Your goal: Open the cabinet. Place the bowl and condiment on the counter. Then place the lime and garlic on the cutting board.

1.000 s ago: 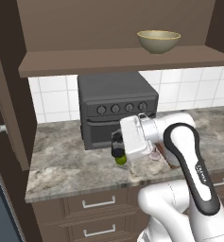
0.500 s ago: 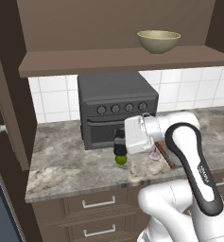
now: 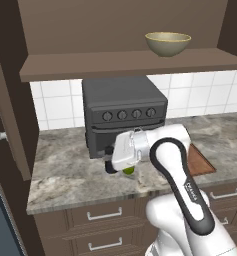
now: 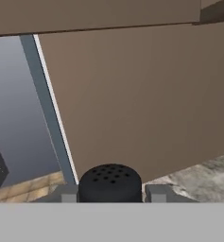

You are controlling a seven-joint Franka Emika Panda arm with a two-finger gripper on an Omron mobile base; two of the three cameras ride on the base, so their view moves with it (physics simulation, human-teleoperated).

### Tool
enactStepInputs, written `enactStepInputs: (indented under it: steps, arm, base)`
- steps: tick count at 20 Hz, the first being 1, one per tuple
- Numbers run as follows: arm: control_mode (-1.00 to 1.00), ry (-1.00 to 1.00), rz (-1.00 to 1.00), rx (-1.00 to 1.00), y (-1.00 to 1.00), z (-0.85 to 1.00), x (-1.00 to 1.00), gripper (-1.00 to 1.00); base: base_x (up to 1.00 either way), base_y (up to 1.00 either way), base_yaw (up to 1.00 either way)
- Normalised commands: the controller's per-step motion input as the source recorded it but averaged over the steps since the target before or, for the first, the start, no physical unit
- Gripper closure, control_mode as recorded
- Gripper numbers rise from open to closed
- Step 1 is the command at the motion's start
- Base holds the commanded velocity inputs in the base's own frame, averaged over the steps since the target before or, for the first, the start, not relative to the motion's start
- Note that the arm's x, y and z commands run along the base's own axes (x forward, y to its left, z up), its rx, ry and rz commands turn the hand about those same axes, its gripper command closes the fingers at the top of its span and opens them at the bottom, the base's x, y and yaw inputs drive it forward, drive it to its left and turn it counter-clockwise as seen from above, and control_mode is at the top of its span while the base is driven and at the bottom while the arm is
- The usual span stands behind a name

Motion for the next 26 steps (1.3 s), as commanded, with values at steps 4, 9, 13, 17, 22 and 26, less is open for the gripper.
enactStepInputs:
  steps: [4, 9, 13, 17, 22, 26]
  arm:
    - [-1.00, -0.02, -0.15, 0.04, 0.64, -0.53, 0.00, 1.00]
    - [-1.00, -0.05, -0.14, 0.12, 0.31, -0.44, 0.08, 1.00]
    - [-1.00, -0.07, -0.12, 0.09, 0.23, -0.29, 0.24, 1.00]
    - [-1.00, -0.04, -0.11, 0.08, 0.27, -0.31, 0.35, 1.00]
    - [-1.00, -0.04, -0.10, 0.02, 0.22, -0.26, 0.42, 1.00]
    - [-1.00, 0.00, -0.03, 0.04, 0.00, -0.12, 0.53, 1.00]
  base:
    - [0.00, 0.00, 0.00]
    - [0.00, 0.00, 0.00]
    - [0.00, 0.00, 0.00]
    - [0.00, 0.00, 0.00]
    - [0.00, 0.00, 0.00]
    - [0.00, 0.00, 0.00]
